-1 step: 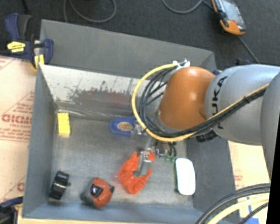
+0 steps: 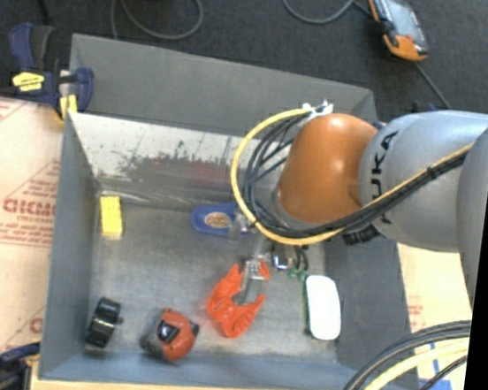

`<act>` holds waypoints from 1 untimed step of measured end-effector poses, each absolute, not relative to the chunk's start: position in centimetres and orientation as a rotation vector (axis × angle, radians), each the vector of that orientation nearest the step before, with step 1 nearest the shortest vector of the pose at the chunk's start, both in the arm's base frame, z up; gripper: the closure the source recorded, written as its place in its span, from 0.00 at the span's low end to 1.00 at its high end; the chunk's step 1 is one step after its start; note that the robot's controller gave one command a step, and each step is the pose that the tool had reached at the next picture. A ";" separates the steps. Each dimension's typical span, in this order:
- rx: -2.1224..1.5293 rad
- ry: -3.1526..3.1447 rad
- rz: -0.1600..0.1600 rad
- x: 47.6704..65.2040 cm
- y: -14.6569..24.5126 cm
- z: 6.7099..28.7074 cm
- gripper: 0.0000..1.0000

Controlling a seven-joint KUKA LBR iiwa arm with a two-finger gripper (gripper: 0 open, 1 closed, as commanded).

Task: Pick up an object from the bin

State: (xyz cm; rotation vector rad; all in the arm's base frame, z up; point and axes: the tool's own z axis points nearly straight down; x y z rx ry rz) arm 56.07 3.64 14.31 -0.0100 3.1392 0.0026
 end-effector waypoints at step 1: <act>-0.077 3.129 -0.002 56.4 3.2 10.6 0.00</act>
Offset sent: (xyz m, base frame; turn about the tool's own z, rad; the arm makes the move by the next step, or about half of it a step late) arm -0.0056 0.0006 -0.0731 -0.4788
